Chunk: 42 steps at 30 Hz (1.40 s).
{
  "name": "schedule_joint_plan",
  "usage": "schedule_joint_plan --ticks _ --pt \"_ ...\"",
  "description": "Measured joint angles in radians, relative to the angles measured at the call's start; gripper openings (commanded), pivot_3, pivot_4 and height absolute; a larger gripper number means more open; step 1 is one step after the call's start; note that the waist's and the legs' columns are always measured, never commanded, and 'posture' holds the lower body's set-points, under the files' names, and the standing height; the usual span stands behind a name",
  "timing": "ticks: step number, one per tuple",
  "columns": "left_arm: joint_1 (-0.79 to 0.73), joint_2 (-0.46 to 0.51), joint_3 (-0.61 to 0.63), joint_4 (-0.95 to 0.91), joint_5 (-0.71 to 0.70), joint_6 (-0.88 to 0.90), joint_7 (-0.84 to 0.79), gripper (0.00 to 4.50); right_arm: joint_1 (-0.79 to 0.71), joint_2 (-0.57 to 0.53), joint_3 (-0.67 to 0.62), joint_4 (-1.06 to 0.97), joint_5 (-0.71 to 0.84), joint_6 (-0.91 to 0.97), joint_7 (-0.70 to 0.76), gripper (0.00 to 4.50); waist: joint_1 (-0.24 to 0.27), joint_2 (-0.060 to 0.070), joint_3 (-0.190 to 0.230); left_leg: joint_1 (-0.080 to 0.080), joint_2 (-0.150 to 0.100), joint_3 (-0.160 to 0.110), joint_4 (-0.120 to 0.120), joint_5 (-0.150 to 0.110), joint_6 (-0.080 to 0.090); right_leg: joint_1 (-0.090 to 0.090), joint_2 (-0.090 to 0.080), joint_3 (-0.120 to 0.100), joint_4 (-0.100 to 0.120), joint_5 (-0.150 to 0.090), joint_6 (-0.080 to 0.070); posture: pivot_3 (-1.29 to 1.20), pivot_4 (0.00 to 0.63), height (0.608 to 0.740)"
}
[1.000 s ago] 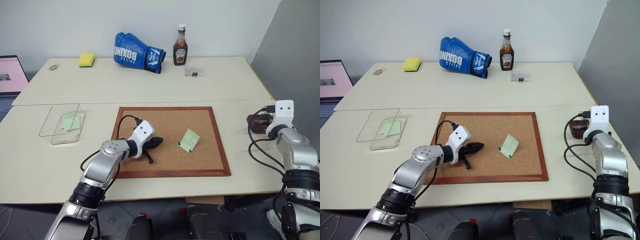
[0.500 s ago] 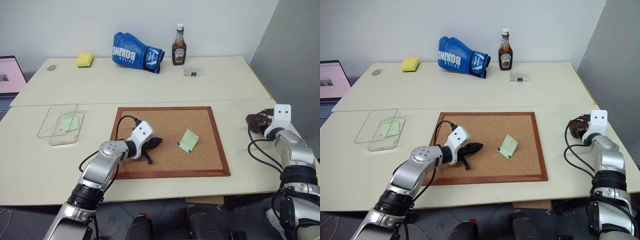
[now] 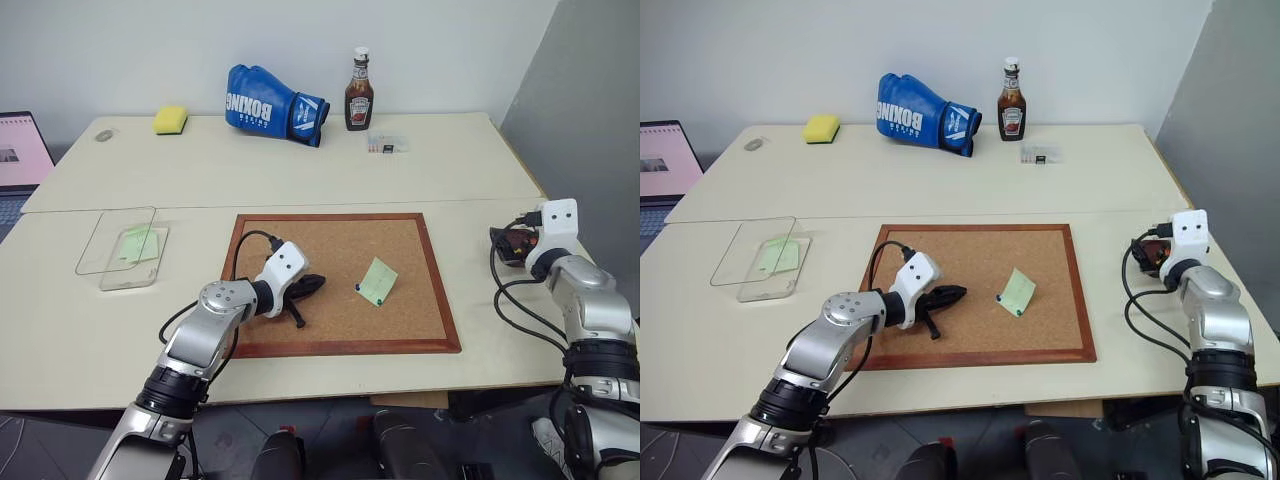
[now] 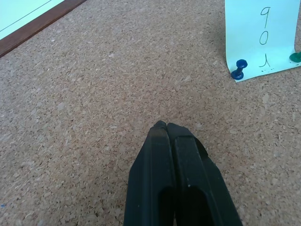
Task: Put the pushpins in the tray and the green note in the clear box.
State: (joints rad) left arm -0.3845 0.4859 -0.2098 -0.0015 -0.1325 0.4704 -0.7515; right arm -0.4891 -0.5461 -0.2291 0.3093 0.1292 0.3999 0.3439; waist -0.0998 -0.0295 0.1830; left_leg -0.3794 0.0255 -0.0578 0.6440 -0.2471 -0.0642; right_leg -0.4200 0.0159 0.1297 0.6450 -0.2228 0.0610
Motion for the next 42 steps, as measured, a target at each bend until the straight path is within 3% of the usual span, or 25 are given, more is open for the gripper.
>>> schedule_joint_plan --ticks 8,17,25,33,42 --pt "0.004 -0.001 -0.001 -0.003 0.0 0.0 0.001 0.0 0.083 -0.041 0.071 -0.112 -0.067 -0.118 0.045 4.46 0.001 0.0 0.0 0.0 0.0 0.0 0.0 0.0 0.0 0.0 0.0 0.0 0.0 0.0 0.0 0.0 0.15 0.74" --pt "0.013 -0.001 0.003 -0.018 0.0 0.004 0.009 0.0 0.281 -0.003 0.147 -0.557 0.265 0.106 0.328 4.46 0.003 0.001 0.0 0.0 0.001 -0.001 -0.001 0.0 0.0 0.0 0.0 -0.001 0.0 -0.001 -0.001 0.0 0.15 0.74" --pt "0.01 0.0 0.003 -0.021 0.0 0.008 0.015 0.0 0.309 -0.042 0.23 -0.785 0.454 0.319 0.416 4.46 0.003 0.0 0.0 0.0 0.001 -0.001 0.0 0.0 0.0 -0.002 0.0 -0.002 -0.002 -0.001 -0.001 0.0 0.15 0.74" --pt "0.003 0.002 0.002 -0.012 0.0 0.008 0.006 0.0 0.274 -0.019 0.333 -0.805 0.468 0.352 0.419 4.46 0.004 0.0 0.0 -0.001 0.001 -0.001 -0.001 0.0 -0.001 -0.002 0.0 -0.002 -0.003 -0.001 -0.001 0.0 0.15 0.74" --pt "0.002 0.002 0.0 -0.01 0.0 0.009 0.002 0.0 0.237 0.022 0.468 -0.568 0.243 0.135 0.418 4.46 0.004 -0.001 0.0 -0.001 0.001 -0.001 -0.001 0.0 -0.001 -0.002 0.0 -0.003 -0.004 -0.001 -0.001 0.0 0.15 0.74"
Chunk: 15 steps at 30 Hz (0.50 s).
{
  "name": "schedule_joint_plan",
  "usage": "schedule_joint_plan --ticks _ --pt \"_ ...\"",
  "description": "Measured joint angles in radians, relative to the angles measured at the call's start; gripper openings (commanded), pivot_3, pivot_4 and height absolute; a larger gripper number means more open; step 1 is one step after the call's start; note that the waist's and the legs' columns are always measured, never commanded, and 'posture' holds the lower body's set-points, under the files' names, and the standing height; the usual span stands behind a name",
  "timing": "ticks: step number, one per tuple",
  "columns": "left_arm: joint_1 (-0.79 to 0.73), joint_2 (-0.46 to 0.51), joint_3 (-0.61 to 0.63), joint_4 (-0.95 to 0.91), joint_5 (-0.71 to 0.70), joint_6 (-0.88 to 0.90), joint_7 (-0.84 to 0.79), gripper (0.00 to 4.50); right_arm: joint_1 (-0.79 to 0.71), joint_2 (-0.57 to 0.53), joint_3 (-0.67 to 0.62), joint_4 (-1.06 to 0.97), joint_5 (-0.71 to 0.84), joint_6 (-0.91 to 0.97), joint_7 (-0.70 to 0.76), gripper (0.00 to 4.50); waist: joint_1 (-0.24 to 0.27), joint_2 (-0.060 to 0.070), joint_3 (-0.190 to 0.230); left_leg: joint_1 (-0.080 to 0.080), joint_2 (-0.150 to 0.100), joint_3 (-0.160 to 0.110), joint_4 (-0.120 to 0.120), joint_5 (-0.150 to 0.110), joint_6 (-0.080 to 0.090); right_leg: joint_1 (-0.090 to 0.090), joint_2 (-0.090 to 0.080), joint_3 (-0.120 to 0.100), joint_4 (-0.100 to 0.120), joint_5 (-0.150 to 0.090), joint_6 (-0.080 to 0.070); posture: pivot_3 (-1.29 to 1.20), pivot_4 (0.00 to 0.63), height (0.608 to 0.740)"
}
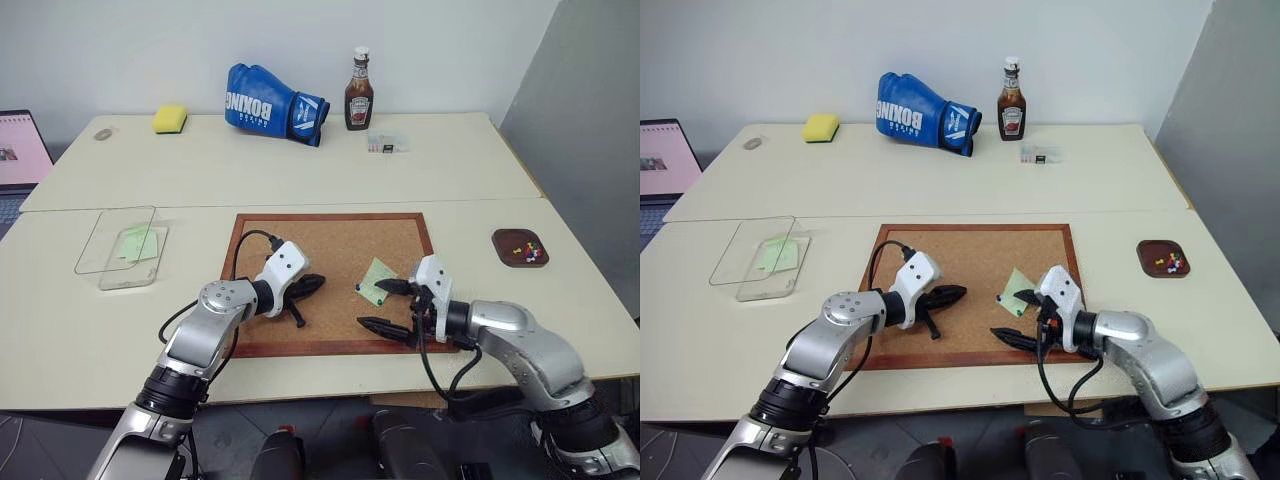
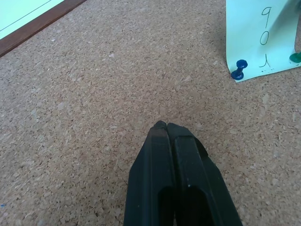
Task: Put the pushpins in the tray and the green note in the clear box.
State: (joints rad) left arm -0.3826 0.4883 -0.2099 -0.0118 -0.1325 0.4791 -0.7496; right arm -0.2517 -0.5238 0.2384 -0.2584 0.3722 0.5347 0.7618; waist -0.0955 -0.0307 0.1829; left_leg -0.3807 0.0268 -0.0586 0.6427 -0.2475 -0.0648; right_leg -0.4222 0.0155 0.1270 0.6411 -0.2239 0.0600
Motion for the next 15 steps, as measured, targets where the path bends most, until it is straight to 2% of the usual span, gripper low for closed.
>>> schedule_joint_plan --ticks 6,9,10,15 --pt "0.015 0.002 0.0 -0.019 0.001 -0.001 0.011 0.0 -0.004 0.031 0.018 0.09 -0.066 -0.078 0.001 3.37 0.0 0.0 0.0 0.0 0.0 0.0 0.0 0.0 0.0 0.0 0.0 0.0 0.001 0.0 0.0 0.0 0.15 0.74" --pt "0.017 0.002 -0.001 -0.024 0.001 -0.001 0.015 0.0 -0.01 0.042 0.017 0.092 -0.067 -0.088 0.002 2.99 -0.001 0.0 0.0 0.0 0.0 0.0 0.0 0.0 0.0 0.0 0.0 0.0 0.001 0.0 0.0 0.0 0.15 0.74" --pt "0.018 0.002 -0.001 -0.026 0.001 -0.001 0.016 0.0 -0.011 0.045 0.016 0.094 -0.068 -0.089 0.003 2.66 -0.001 0.0 0.0 0.0 0.0 0.0 0.0 0.0 0.0 0.0 0.0 0.0 0.001 0.0 0.0 0.0 0.15 0.74" --pt "0.017 0.002 -0.001 -0.026 0.001 -0.001 0.017 0.0 -0.012 0.061 0.01 0.103 -0.067 -0.089 0.003 1.71 -0.001 0.0 0.0 0.0 0.0 0.0 0.0 0.0 0.0 0.0 0.0 0.0 0.001 0.0 0.0 0.0 0.15 0.74"
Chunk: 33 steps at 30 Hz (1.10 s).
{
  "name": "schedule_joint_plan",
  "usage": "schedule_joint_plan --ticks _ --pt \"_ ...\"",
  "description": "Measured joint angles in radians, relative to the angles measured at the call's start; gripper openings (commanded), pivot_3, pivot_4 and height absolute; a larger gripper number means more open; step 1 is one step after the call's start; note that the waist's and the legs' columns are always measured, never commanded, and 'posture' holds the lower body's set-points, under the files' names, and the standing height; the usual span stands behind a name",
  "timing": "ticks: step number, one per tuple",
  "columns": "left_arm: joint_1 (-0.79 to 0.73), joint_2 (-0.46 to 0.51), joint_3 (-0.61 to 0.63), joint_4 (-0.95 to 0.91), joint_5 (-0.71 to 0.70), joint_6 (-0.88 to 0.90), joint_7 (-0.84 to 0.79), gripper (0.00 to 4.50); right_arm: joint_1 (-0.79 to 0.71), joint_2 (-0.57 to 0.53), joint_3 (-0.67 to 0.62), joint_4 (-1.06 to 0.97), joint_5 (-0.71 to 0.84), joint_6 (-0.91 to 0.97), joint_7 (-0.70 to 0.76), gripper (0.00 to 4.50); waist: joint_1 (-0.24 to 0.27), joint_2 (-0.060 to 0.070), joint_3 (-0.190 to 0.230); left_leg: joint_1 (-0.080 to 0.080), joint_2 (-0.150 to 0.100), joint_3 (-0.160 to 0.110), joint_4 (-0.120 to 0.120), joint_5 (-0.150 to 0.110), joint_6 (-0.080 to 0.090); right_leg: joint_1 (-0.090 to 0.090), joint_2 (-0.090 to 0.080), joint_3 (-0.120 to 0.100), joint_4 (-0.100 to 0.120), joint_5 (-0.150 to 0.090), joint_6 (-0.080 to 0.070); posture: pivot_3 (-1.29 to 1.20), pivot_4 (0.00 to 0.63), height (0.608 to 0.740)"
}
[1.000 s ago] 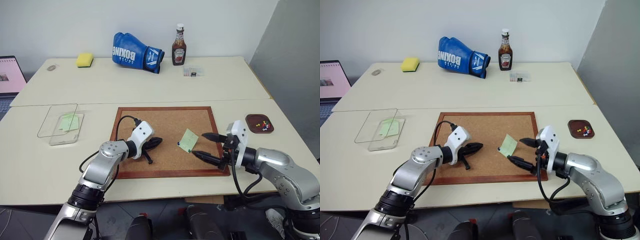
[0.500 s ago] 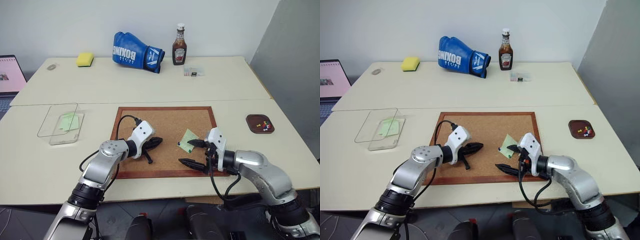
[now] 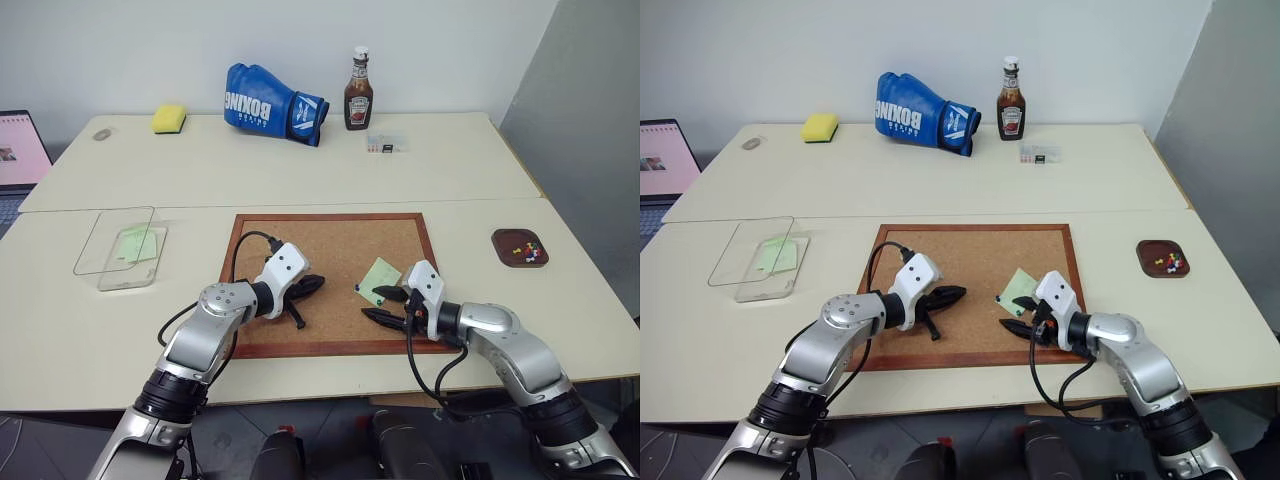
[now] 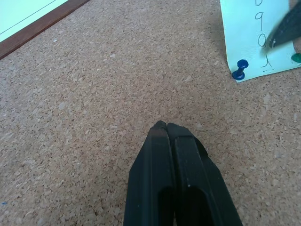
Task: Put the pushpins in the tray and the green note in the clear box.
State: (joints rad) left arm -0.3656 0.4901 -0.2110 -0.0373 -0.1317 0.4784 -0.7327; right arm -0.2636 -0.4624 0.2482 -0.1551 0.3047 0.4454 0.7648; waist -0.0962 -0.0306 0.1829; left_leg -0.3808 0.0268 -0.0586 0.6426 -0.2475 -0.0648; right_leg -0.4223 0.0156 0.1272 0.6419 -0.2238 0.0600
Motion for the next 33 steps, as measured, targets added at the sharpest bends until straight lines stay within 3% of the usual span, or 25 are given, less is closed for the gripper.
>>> schedule_joint_plan --ticks 8,19,27,33 --pt "-0.005 0.0 0.0 0.01 0.0 0.0 0.0 0.0 -0.008 0.001 -0.002 0.027 -0.034 -0.02 -0.007 0.04 0.0 0.0 0.0 0.0 0.0 0.0 0.0 0.0 0.0 0.0 0.0 0.0 0.0 0.0 0.0 0.0 0.15 0.74" --pt "-0.009 0.0 -0.002 0.011 0.0 0.0 0.001 0.0 -0.01 0.019 -0.029 0.038 -0.014 -0.002 -0.007 0.04 0.0 0.0 0.0 0.0 0.0 0.0 0.0 0.0 0.0 0.0 0.0 0.0 0.0 0.0 0.0 0.0 0.15 0.74" --pt "-0.01 0.001 -0.01 0.006 0.0 0.012 0.001 0.0 -0.043 0.036 -0.158 -0.132 0.12 0.105 -0.041 0.04 0.001 0.0 0.0 -0.001 0.0 -0.001 0.0 0.0 0.0 0.0 0.0 -0.001 0.0 0.0 0.0 0.0 0.15 0.74" --pt "-0.008 0.013 -0.018 -0.005 0.0 0.016 0.0 0.0 -0.059 0.03 -0.232 -0.138 0.148 0.17 -0.111 0.04 -0.002 0.0 0.0 -0.001 0.0 0.0 0.0 0.0 0.0 -0.001 0.0 0.0 0.0 0.0 0.0 0.0 0.15 0.74"
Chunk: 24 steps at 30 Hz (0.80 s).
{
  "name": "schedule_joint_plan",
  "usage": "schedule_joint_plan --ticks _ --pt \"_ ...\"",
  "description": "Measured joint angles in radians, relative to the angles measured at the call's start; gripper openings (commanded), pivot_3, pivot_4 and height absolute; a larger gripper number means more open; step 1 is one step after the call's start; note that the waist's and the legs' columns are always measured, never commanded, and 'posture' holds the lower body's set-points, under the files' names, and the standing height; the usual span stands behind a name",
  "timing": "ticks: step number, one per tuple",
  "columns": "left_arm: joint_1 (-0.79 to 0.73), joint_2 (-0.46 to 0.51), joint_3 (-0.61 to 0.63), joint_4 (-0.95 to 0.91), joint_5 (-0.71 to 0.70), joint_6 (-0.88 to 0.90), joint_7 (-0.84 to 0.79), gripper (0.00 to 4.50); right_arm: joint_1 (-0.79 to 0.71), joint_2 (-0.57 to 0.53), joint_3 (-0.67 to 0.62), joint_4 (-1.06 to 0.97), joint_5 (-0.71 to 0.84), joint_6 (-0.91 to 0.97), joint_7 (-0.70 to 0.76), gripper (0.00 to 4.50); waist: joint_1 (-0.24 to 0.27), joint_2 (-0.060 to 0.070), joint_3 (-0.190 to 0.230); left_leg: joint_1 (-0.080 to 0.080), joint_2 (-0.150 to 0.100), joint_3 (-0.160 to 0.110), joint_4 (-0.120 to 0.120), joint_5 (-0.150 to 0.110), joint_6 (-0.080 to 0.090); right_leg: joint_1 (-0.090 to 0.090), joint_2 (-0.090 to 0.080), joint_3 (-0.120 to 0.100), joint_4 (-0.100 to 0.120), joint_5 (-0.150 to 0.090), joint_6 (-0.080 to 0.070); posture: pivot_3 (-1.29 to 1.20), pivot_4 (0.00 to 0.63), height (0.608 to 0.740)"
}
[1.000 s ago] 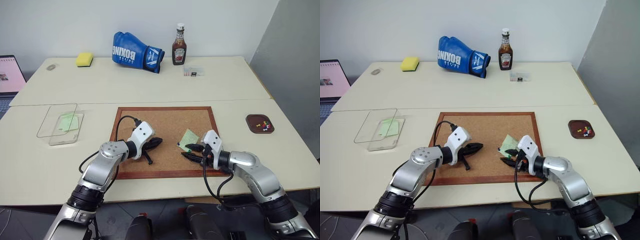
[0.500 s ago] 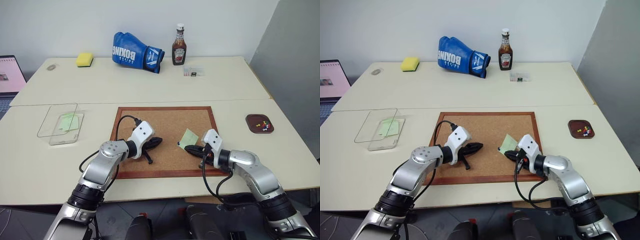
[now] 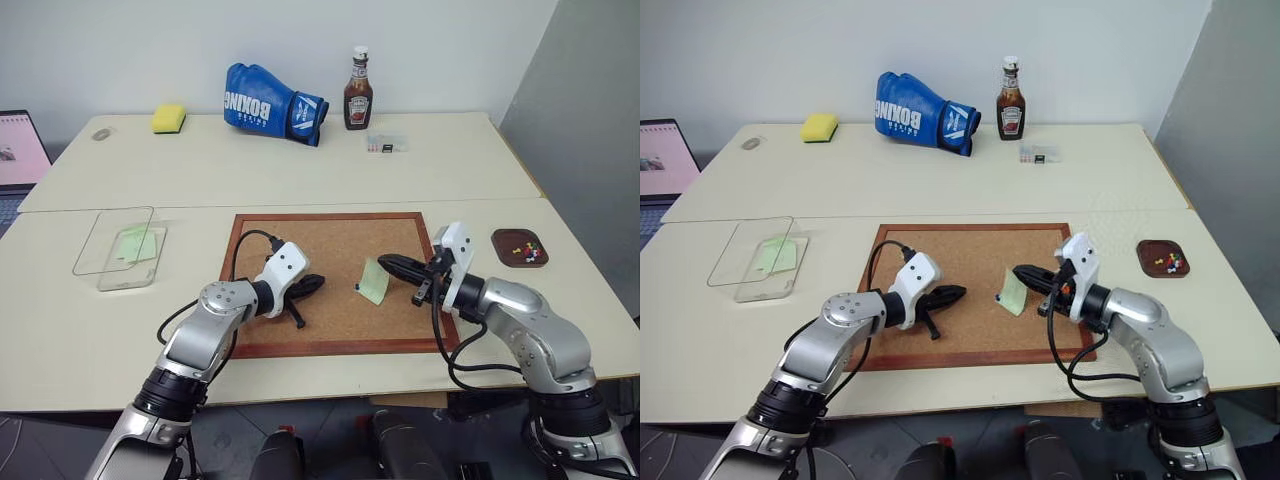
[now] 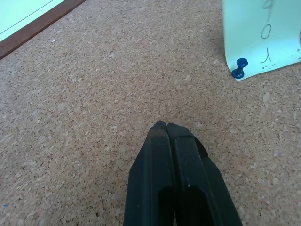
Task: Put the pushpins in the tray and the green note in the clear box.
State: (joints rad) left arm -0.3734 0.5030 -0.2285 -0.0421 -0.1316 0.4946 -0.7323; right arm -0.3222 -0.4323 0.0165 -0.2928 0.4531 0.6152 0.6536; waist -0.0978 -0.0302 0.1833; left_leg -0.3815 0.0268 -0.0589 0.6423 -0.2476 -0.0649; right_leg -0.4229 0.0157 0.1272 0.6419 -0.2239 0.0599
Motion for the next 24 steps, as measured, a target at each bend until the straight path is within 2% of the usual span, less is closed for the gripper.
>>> schedule_joint_plan --ticks 6,11,15,24 --pt "0.003 0.002 -0.001 -0.006 0.0 0.0 -0.005 0.0 -0.103 -0.063 -0.176 0.216 -0.153 -0.02 -0.261 0.04 0.001 0.0 0.0 0.0 0.0 0.001 -0.002 0.0 0.0 0.0 0.0 0.0 -0.001 0.0 0.0 0.0 0.15 0.74" --pt "-0.001 0.005 -0.001 -0.002 0.0 0.0 -0.018 0.0 -0.137 -0.096 -0.27 0.41 -0.211 -0.019 -0.394 0.04 0.001 0.001 0.0 0.001 -0.001 0.001 -0.004 0.0 0.0 0.0 0.0 0.002 0.0 0.0 0.0 0.0 0.15 0.74" --pt "-0.006 0.005 -0.001 0.008 0.002 -0.004 -0.021 0.0 -0.177 -0.109 -0.307 0.498 -0.221 -0.017 -0.417 0.04 -0.001 0.001 0.0 0.002 -0.001 0.002 -0.004 0.0 0.0 0.001 0.0 0.002 0.0 0.0 0.0 0.0 0.15 0.74" --pt "-0.012 0.011 -0.003 0.014 0.003 -0.007 -0.034 0.0 -0.213 -0.095 -0.3 0.65 -0.234 -0.086 -0.396 0.04 -0.003 0.001 0.0 0.002 -0.001 0.002 -0.003 0.0 0.0 0.001 0.0 0.002 0.0 0.0 0.0 0.0 0.15 0.74"
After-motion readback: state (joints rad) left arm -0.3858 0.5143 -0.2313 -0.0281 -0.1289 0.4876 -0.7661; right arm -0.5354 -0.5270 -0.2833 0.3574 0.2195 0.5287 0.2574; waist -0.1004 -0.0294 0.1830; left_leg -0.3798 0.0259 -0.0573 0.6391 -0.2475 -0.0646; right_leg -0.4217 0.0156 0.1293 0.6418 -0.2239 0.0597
